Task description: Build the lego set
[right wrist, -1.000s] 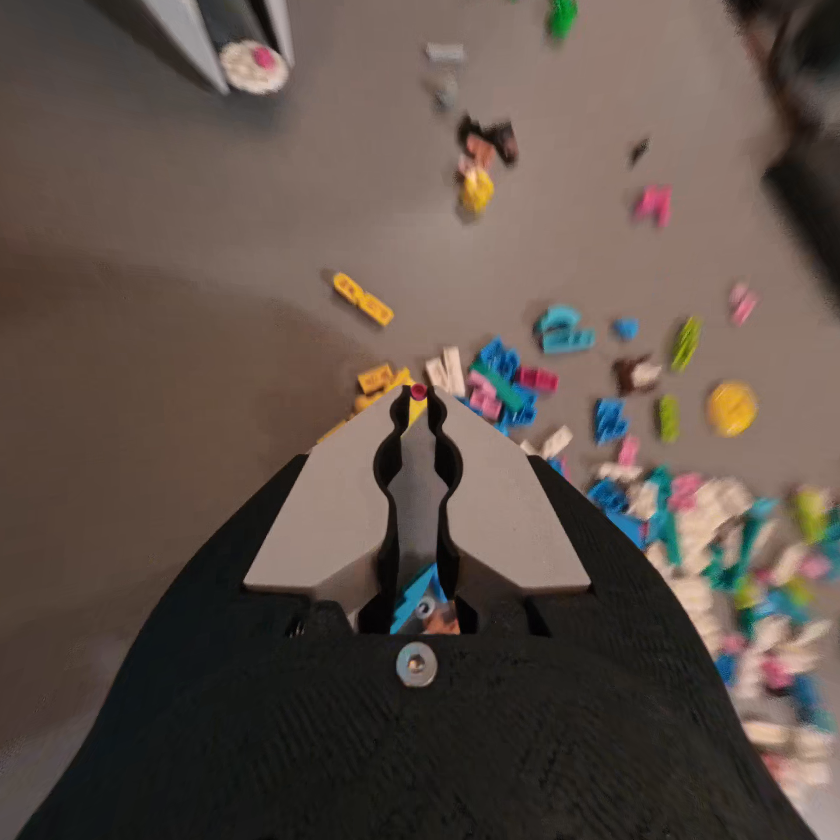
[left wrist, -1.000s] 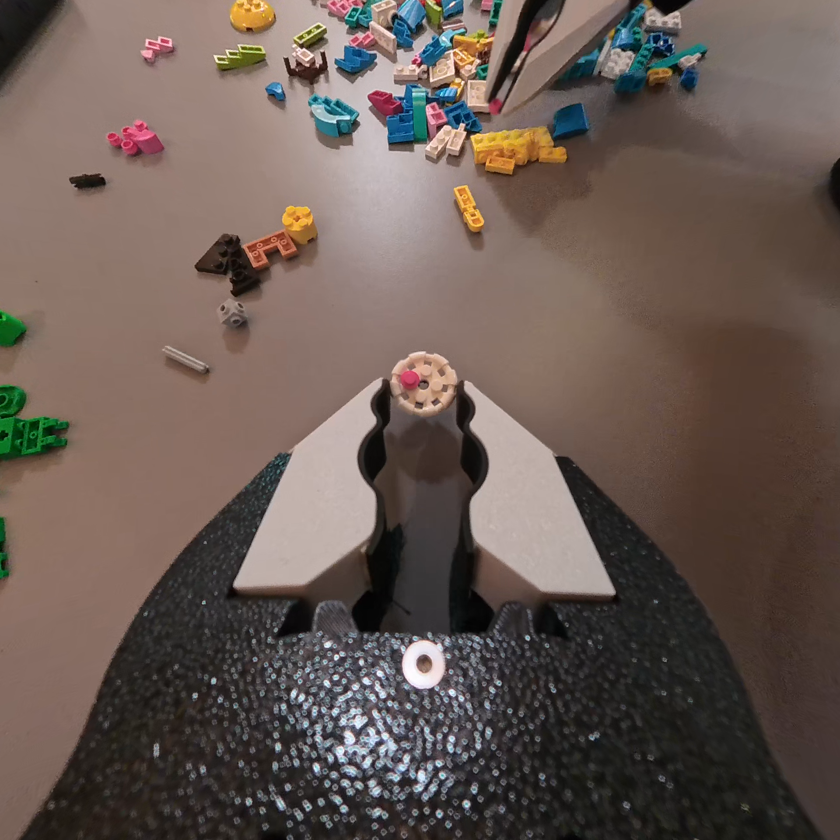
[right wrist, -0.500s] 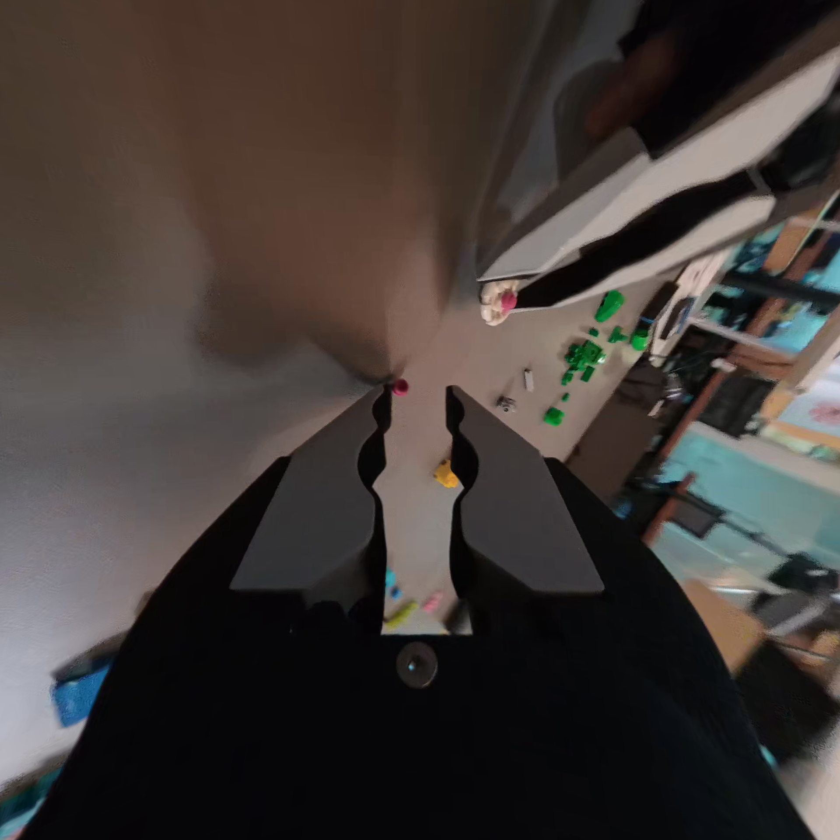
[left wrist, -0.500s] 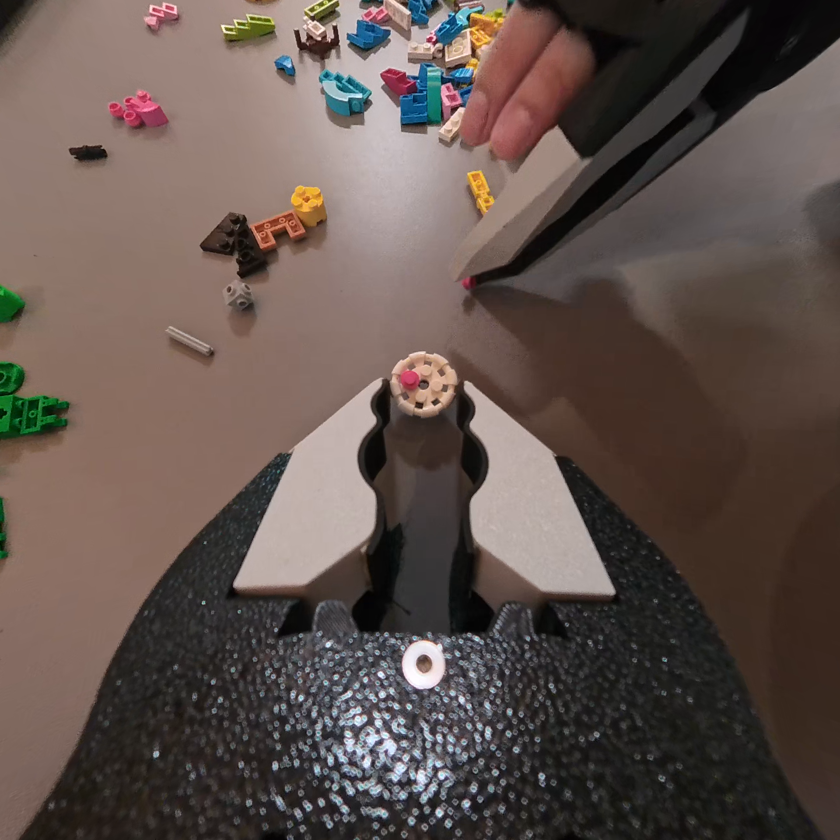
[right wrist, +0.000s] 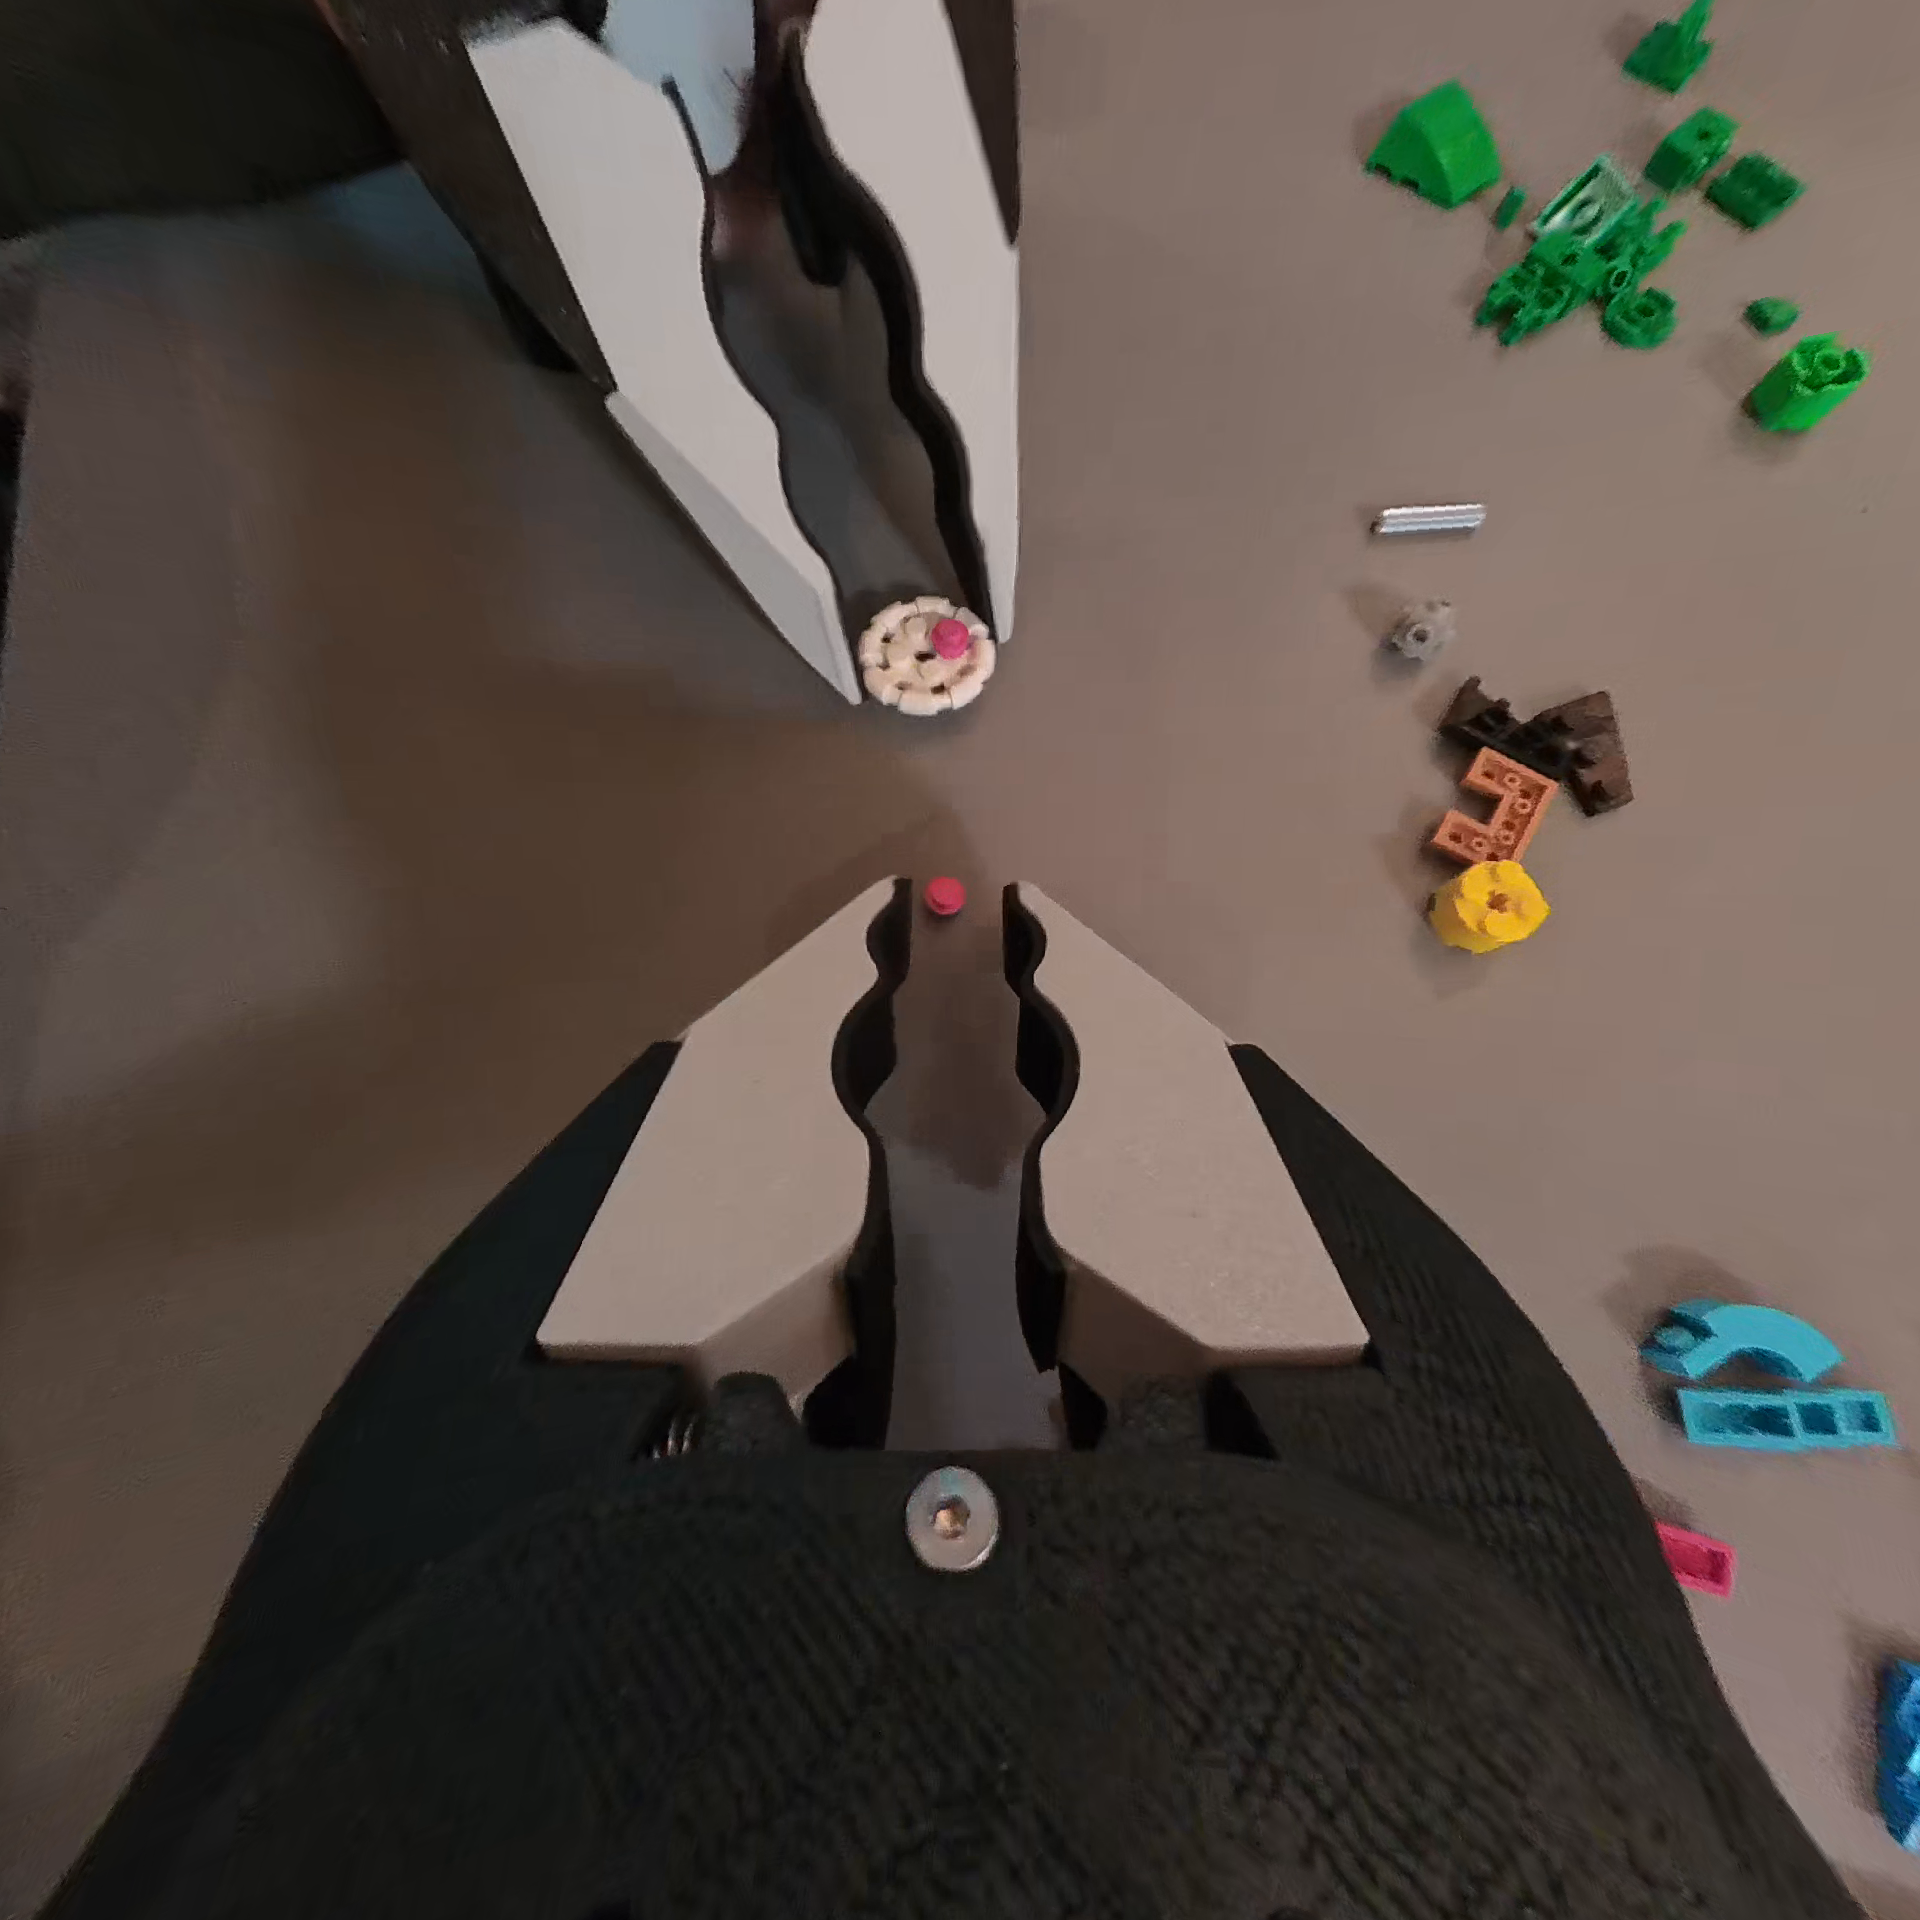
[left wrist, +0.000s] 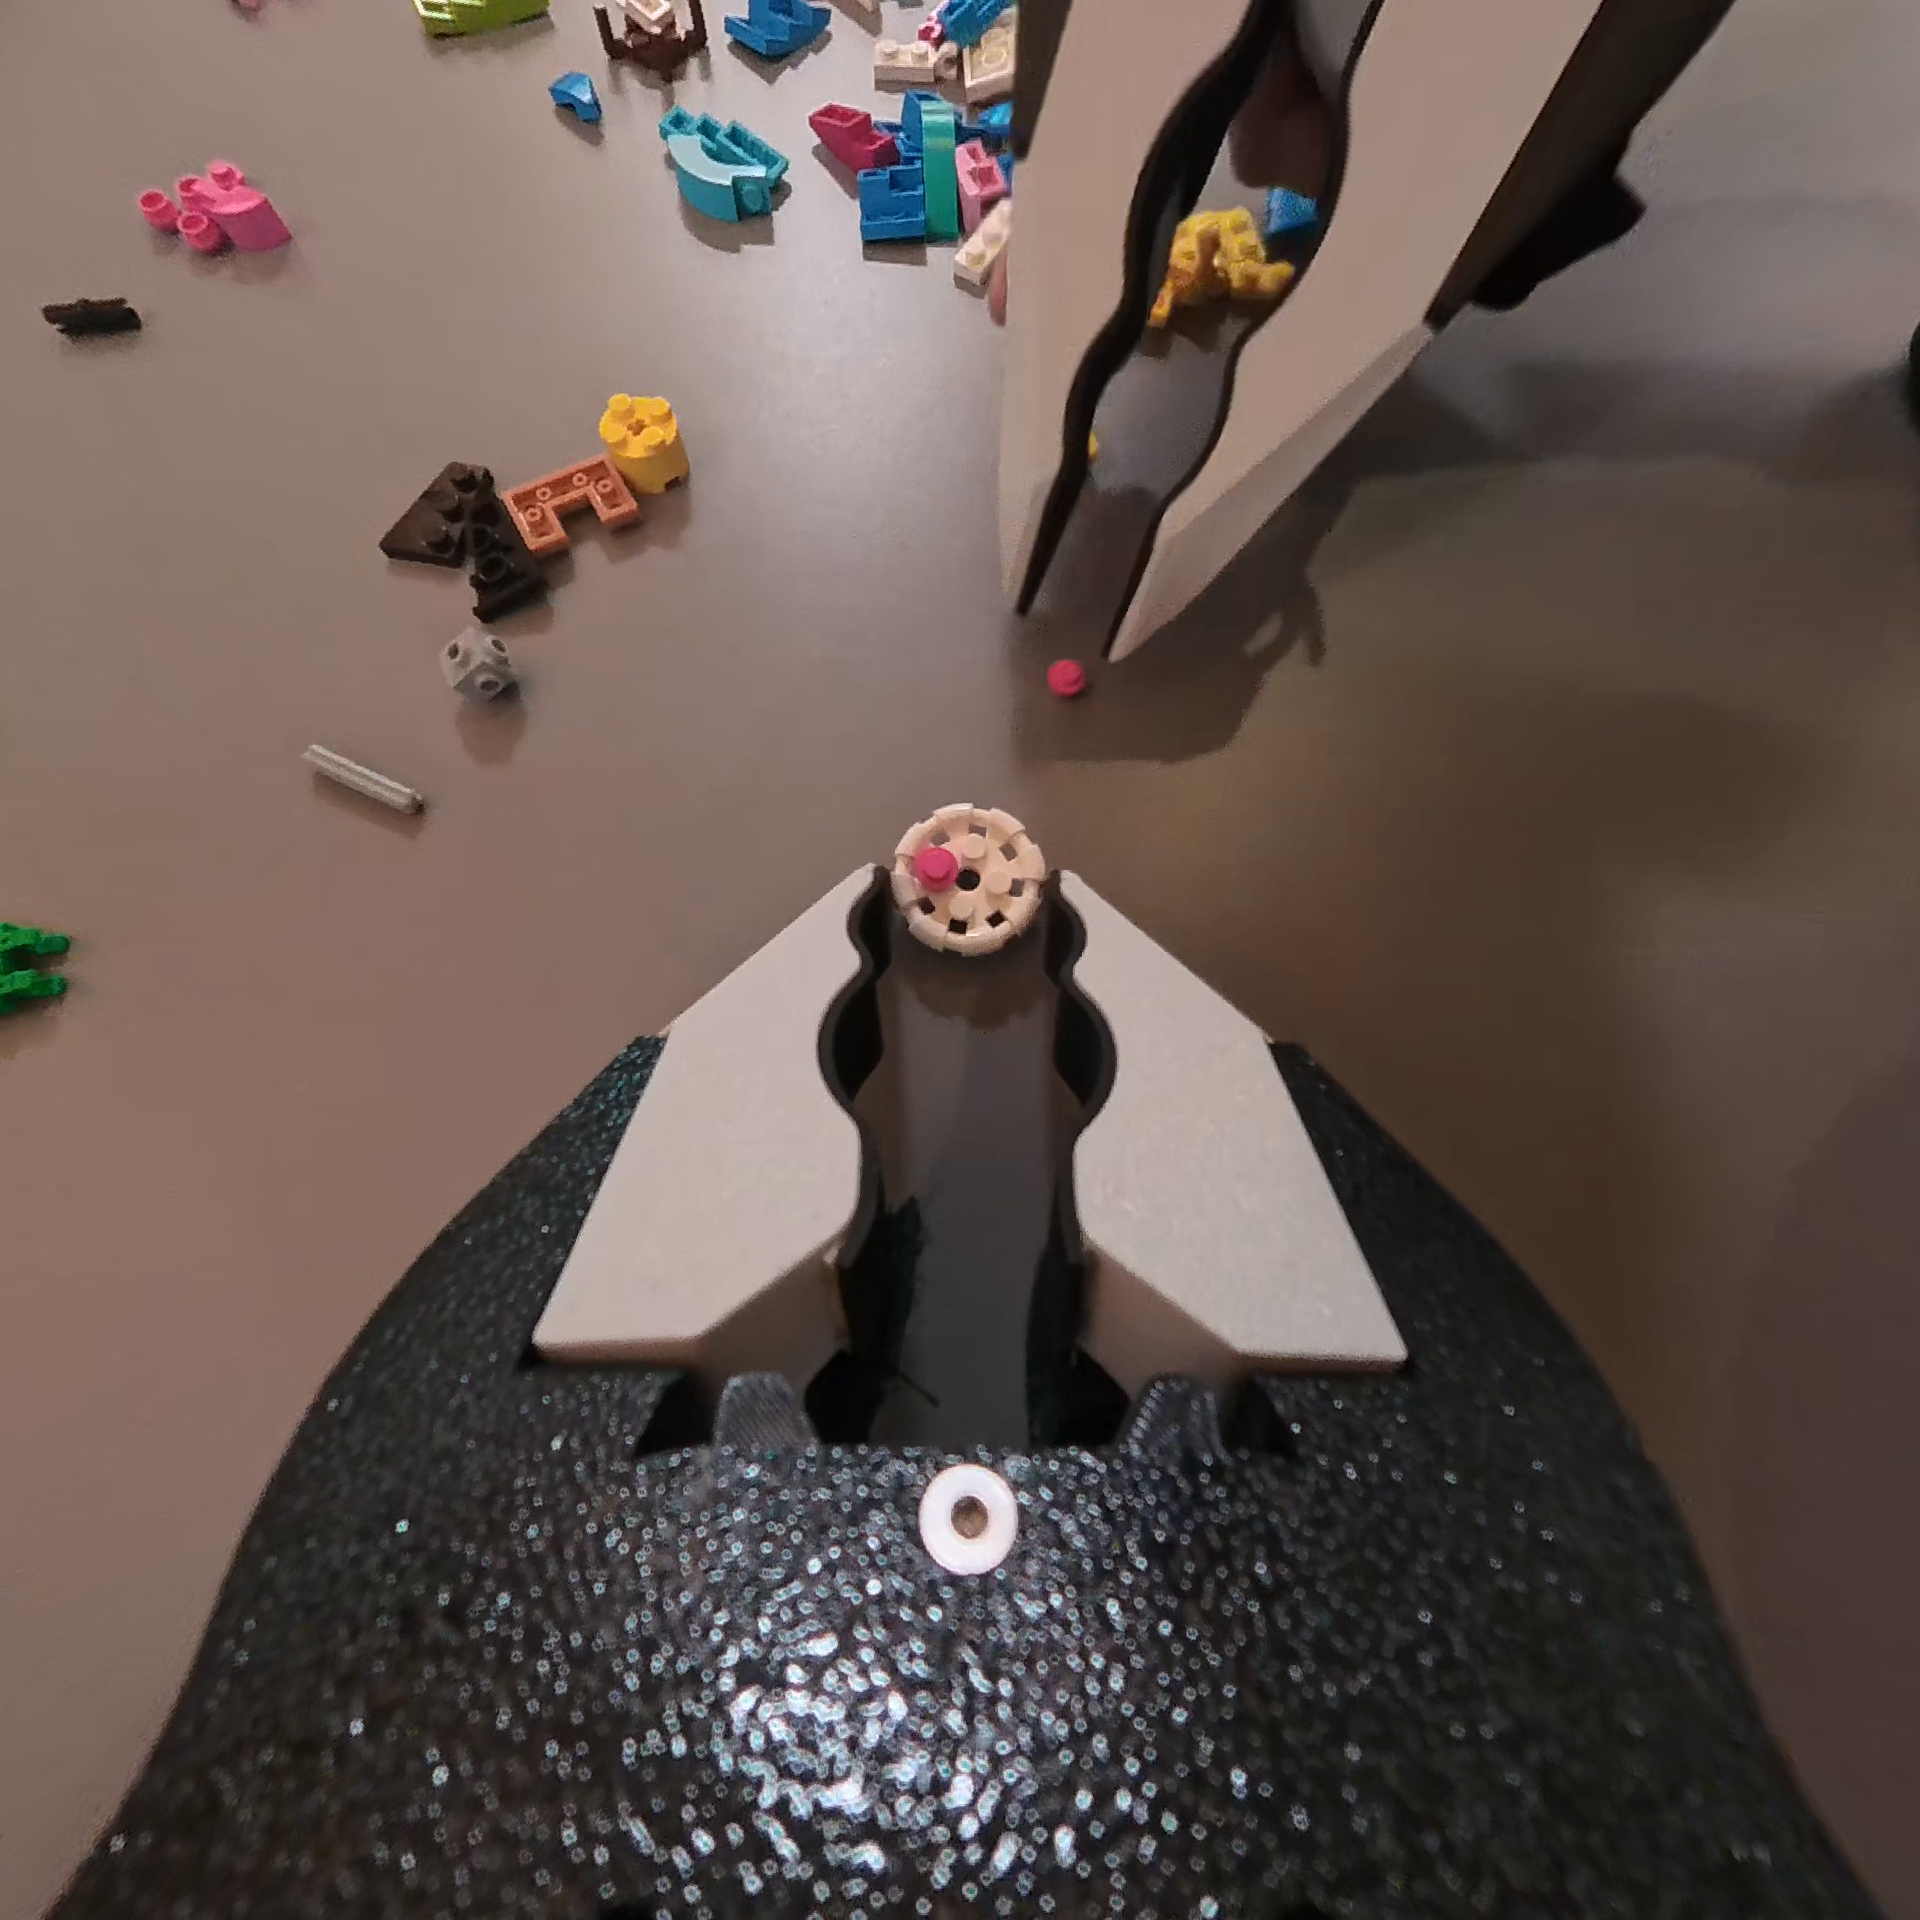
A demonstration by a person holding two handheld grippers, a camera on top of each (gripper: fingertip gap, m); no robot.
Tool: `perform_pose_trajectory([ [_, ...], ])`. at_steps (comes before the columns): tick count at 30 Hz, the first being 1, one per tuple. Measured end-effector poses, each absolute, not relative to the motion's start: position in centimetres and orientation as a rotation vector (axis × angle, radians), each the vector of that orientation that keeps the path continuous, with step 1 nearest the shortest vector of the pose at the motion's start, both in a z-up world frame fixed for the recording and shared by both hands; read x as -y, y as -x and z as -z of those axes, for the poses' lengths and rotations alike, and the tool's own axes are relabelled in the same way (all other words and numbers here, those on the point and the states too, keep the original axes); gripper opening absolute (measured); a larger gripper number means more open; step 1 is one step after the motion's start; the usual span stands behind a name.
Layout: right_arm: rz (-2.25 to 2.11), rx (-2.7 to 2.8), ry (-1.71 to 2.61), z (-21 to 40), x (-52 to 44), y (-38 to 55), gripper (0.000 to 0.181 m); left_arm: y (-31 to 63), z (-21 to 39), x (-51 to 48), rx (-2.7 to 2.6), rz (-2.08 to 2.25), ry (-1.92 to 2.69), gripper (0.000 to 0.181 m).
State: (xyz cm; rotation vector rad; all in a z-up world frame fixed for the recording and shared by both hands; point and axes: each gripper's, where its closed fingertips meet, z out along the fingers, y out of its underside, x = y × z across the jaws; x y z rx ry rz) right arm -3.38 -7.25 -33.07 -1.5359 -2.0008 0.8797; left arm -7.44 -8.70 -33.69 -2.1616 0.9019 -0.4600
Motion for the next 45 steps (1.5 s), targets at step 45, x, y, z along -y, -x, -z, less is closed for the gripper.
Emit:
perform_pose_trajectory([
  [45,-0.107,2.036,0.391,30.5,9.2,5.4,0.046,5.5,31.2,9.1,-0.897,0.613,2.009,0.027],
])
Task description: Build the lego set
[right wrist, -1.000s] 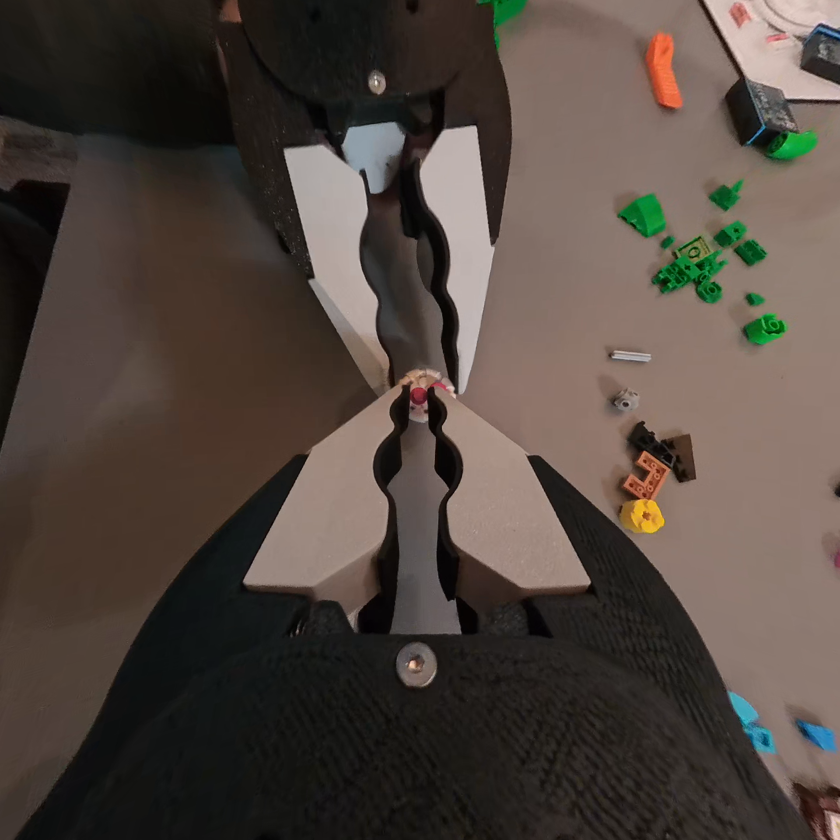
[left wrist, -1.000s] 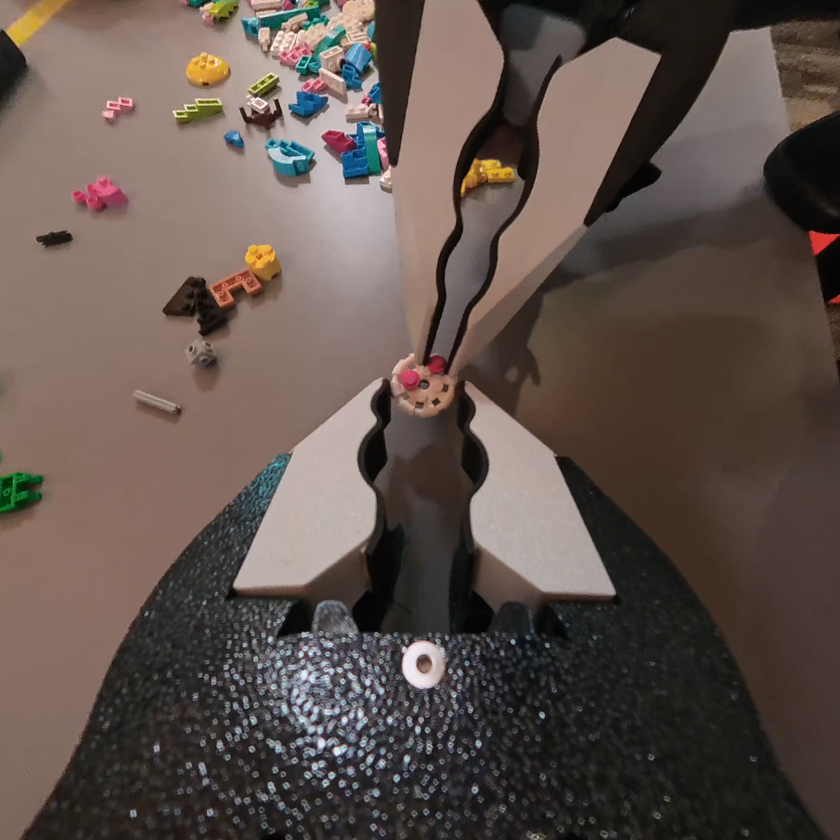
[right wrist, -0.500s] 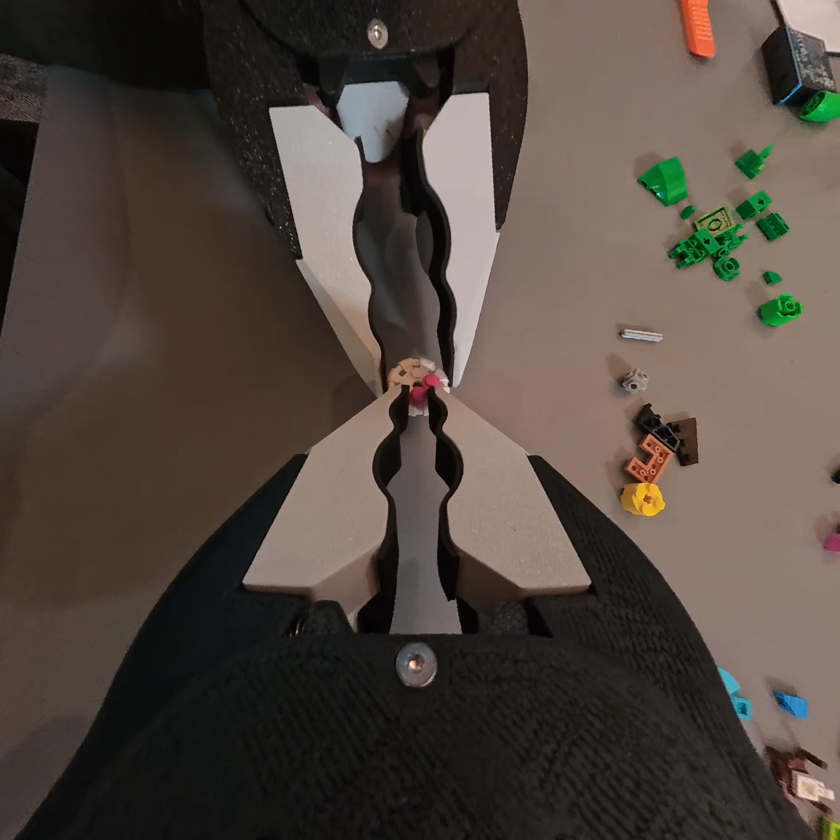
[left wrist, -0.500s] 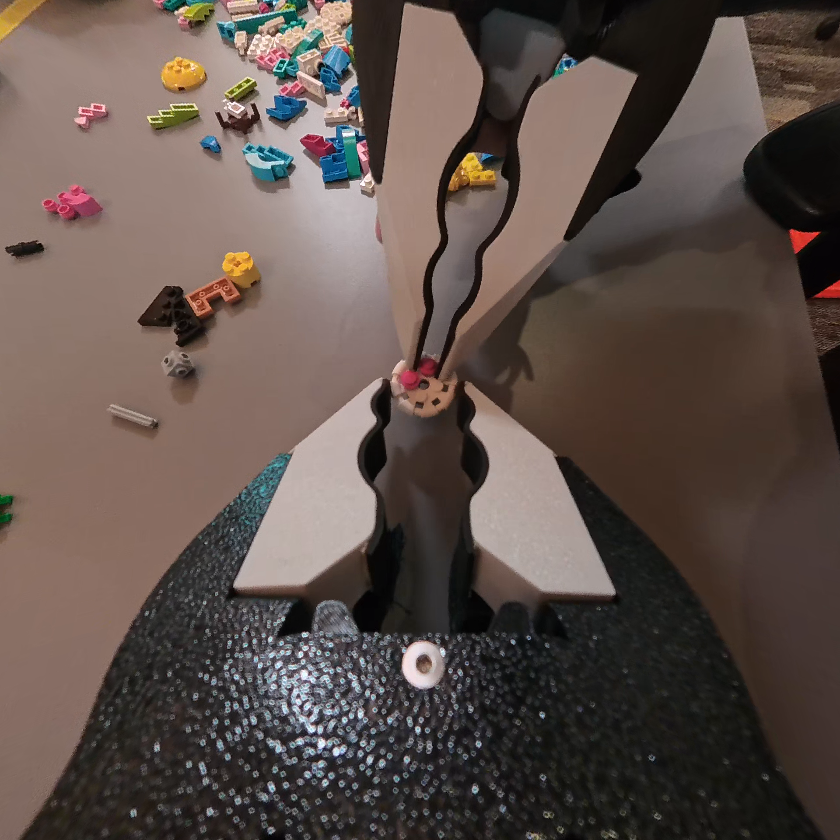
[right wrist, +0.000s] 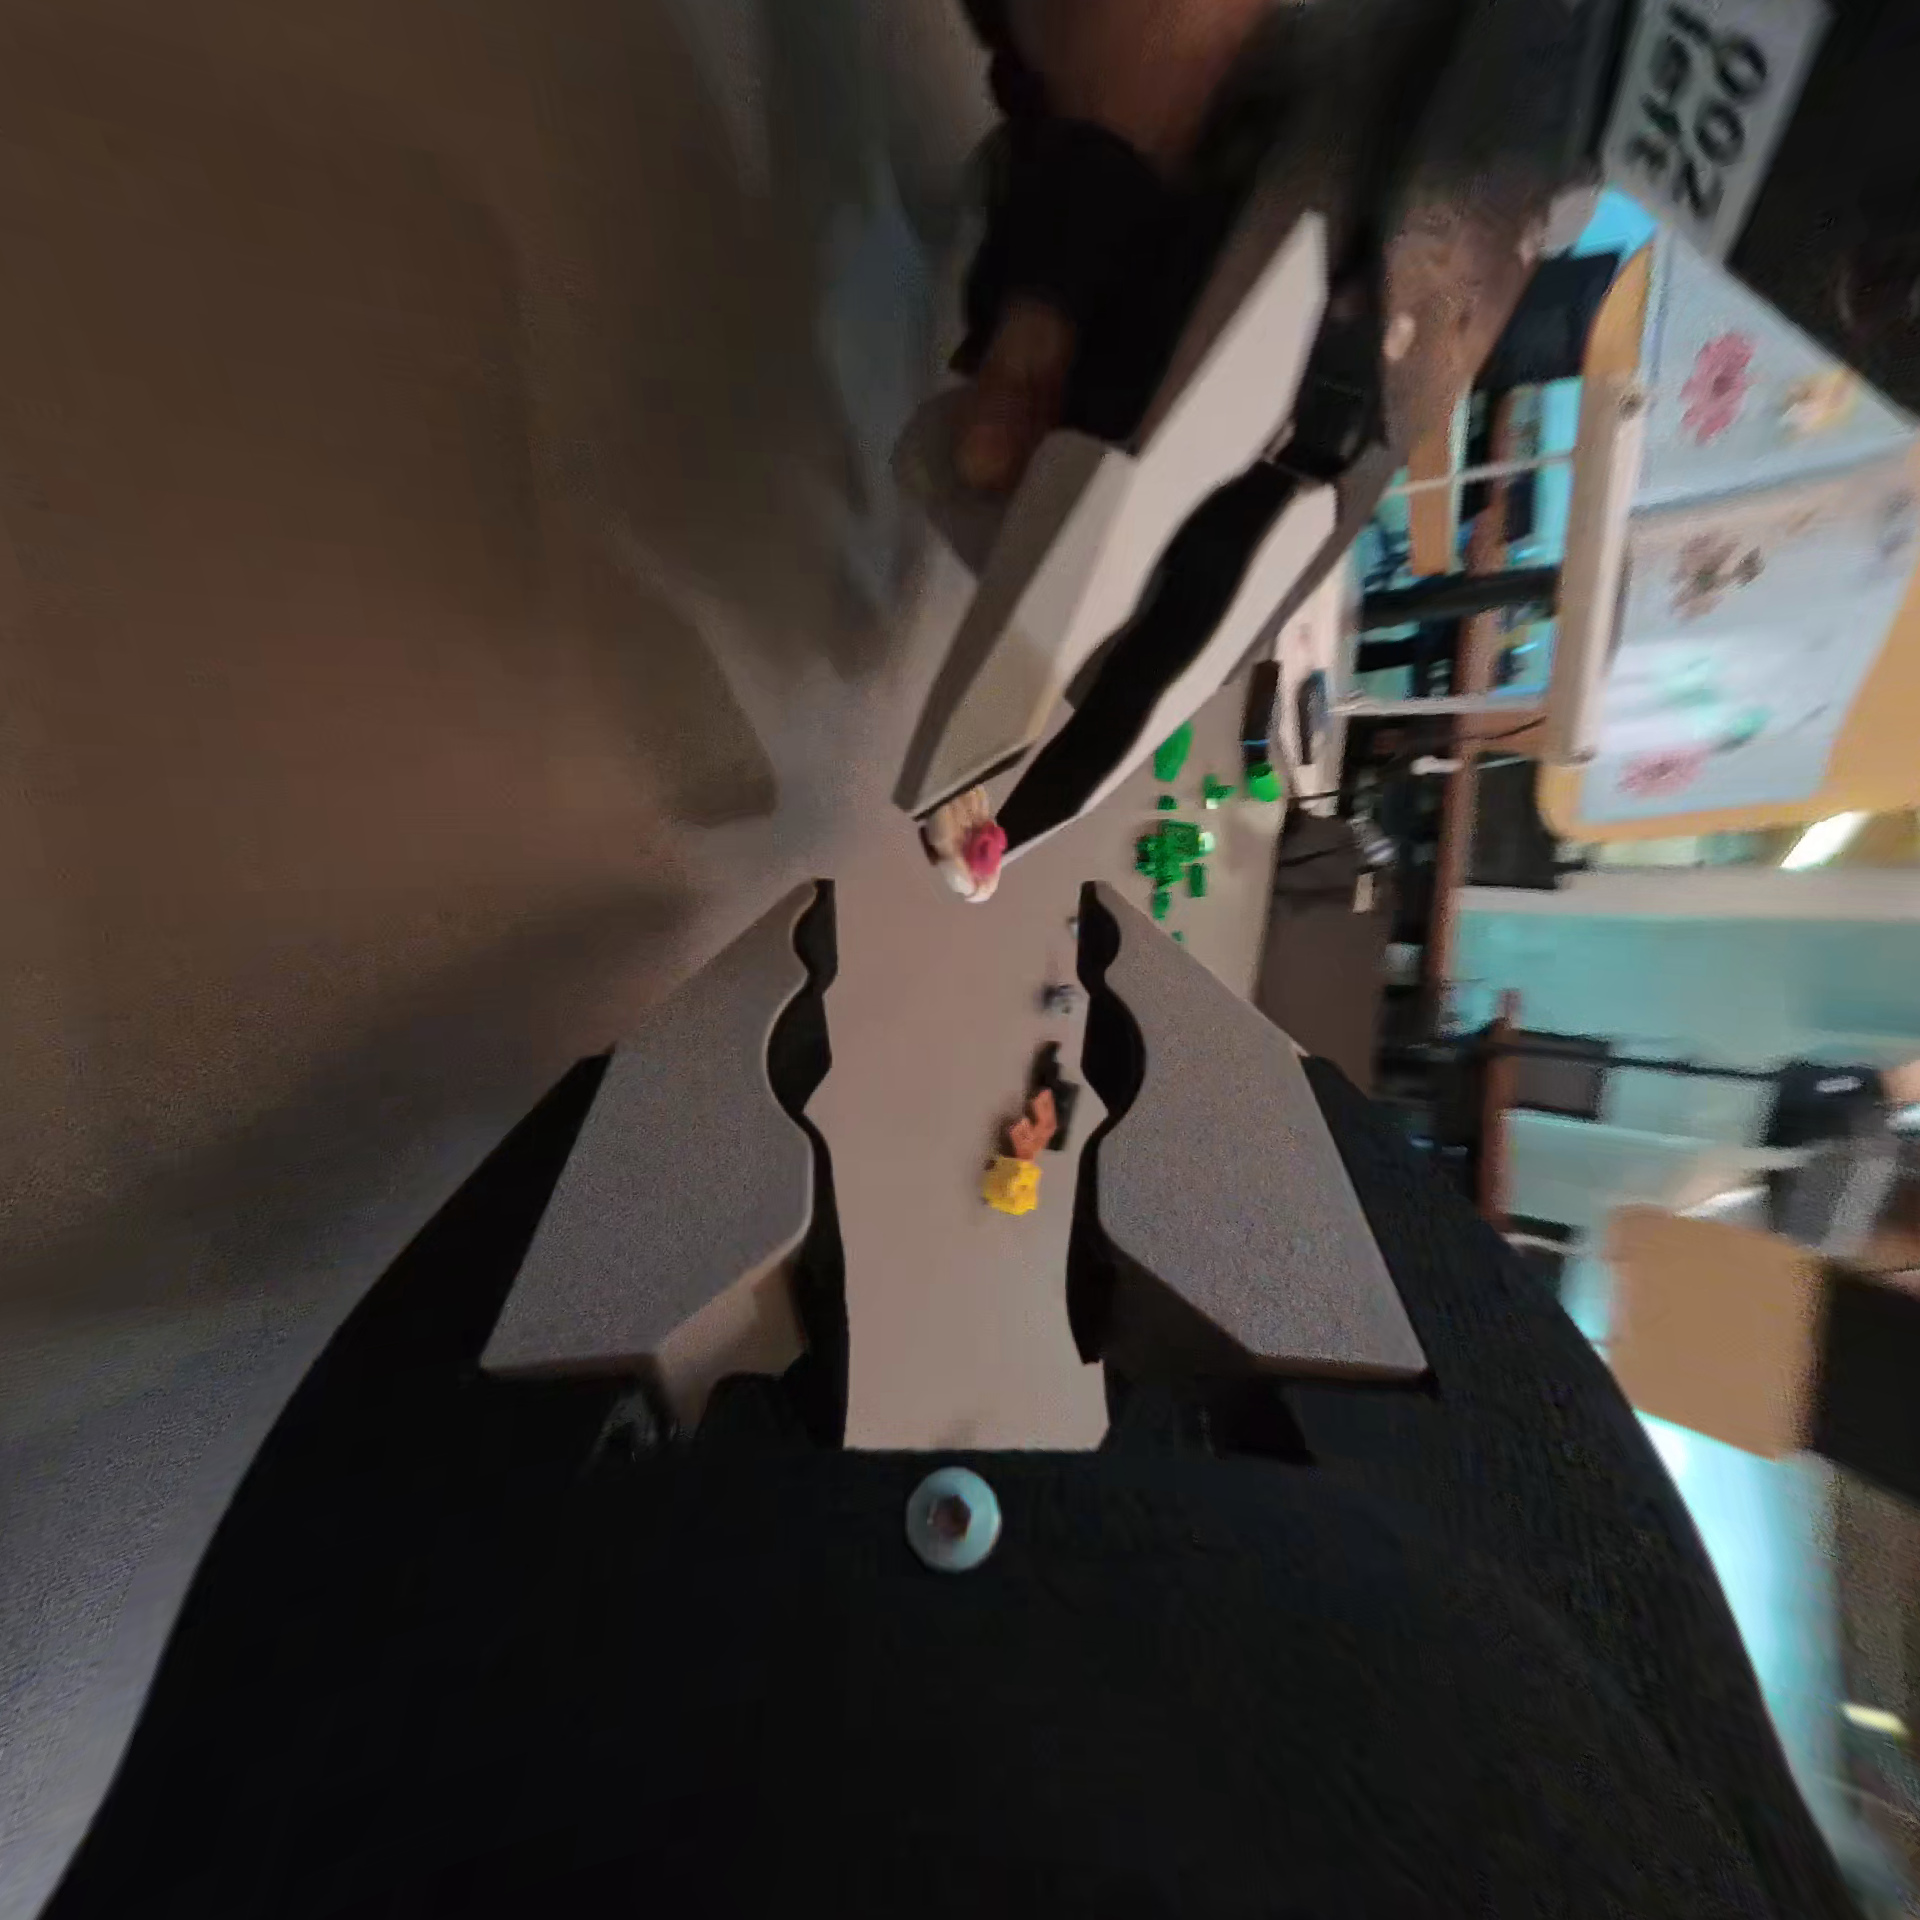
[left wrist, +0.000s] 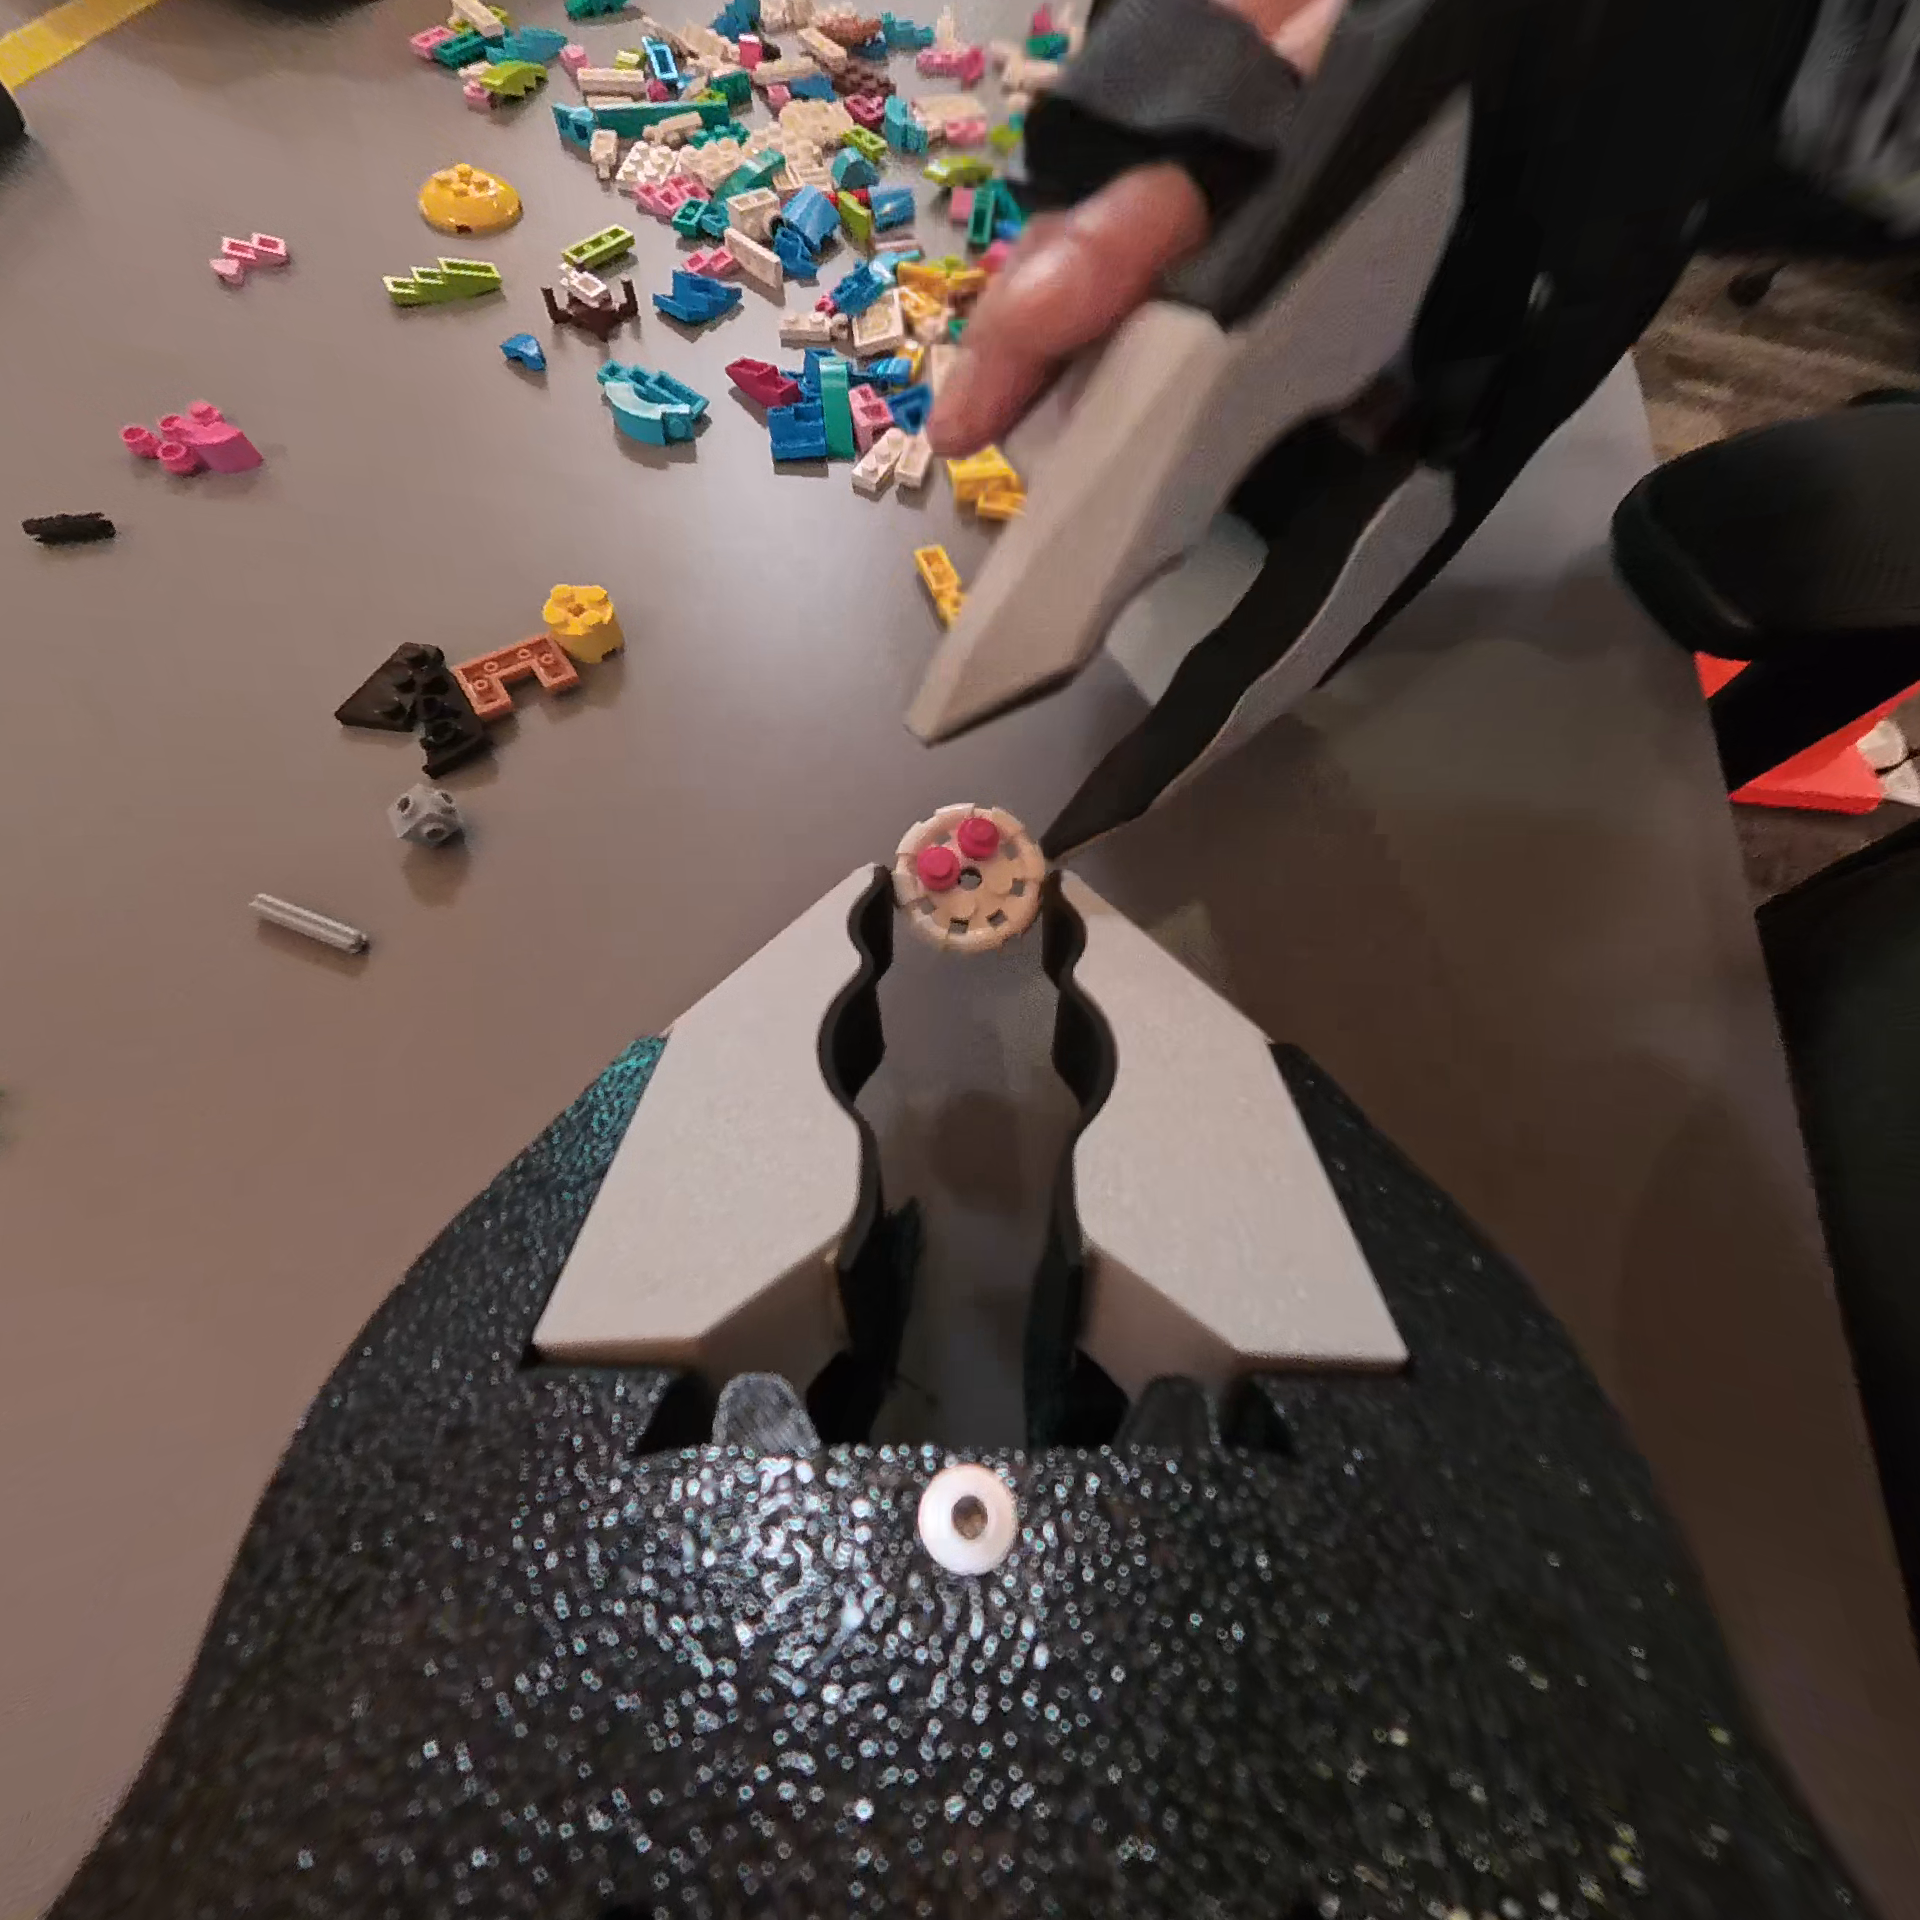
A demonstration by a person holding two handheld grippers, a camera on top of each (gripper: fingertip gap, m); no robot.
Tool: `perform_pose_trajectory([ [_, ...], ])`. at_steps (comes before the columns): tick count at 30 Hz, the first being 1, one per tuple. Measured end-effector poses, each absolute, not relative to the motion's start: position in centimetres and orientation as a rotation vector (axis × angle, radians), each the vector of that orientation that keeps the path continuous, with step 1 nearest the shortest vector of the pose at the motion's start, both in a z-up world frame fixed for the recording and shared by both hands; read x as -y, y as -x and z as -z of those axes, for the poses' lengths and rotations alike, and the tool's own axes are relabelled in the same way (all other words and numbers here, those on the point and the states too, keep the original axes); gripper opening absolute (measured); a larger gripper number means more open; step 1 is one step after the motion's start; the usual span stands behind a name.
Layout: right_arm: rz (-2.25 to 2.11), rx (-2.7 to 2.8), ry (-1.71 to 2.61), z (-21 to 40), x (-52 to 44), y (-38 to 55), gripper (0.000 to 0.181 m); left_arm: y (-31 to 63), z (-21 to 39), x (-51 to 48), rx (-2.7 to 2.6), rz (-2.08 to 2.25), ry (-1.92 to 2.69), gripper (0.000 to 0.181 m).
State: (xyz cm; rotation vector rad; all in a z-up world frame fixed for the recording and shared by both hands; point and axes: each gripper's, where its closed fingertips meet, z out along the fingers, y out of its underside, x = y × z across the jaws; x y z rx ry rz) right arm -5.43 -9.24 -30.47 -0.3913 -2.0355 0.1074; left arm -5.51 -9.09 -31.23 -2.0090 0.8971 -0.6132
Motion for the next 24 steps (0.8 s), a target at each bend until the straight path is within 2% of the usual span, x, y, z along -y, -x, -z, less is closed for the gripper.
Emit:
perform_pose_trajectory([
  [11,0.101,1.876,0.133,29.5,9.8,6.3,0.013,5.2,30.1,9.2,-0.836,0.719,1.976,0.027],
  [18,0.104,1.942,0.121,29.8,10.2,6.2,0.01,5.0,30.1,9.5,-0.863,0.732,1.97,0.027],
  [24,-0.065,1.988,0.333,29.7,10.2,6.2,0.01,5.0,30.1,9.6,-0.868,0.75,1.967,0.026],
])
